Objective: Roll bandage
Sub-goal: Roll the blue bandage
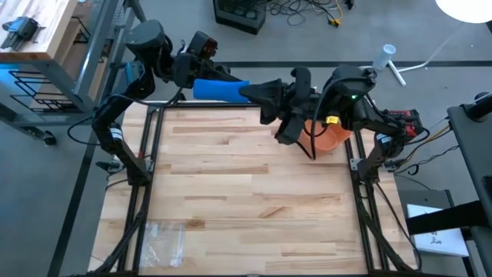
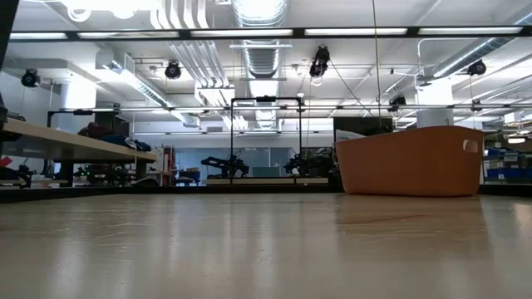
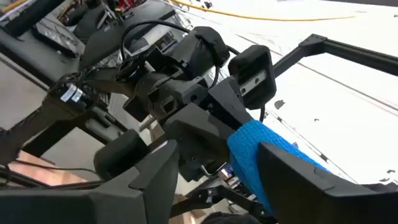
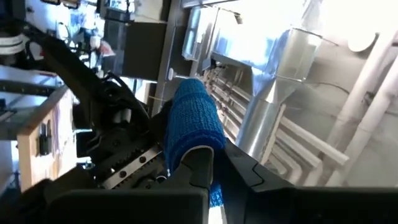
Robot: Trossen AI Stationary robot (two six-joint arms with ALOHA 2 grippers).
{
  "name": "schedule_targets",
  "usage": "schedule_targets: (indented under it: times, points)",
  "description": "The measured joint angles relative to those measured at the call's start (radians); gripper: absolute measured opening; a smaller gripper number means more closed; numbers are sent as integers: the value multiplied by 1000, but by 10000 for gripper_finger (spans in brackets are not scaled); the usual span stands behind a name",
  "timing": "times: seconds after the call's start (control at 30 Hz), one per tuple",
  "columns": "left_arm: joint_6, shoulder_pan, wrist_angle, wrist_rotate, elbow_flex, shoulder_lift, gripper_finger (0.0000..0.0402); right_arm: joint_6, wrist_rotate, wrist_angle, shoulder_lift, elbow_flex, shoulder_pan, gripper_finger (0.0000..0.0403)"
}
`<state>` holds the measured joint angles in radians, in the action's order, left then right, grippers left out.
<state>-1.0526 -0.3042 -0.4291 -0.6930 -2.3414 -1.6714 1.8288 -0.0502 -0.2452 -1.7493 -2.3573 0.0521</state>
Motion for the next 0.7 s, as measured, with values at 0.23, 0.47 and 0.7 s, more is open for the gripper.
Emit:
schedule_targets:
  times: [0.23, 0.47, 0.7]
  points:
    - [-25, 0, 7, -9, 0, -1, 196, 128, -17, -4, -2, 1, 0, 8]
    - [-13, 0, 11, -32, 0, -2, 180, 184, -22, -6, 0, 3, 3, 8]
    - [84, 2, 12, -42, 0, 3, 158, -4, -43, 37, 35, 4, 21, 8]
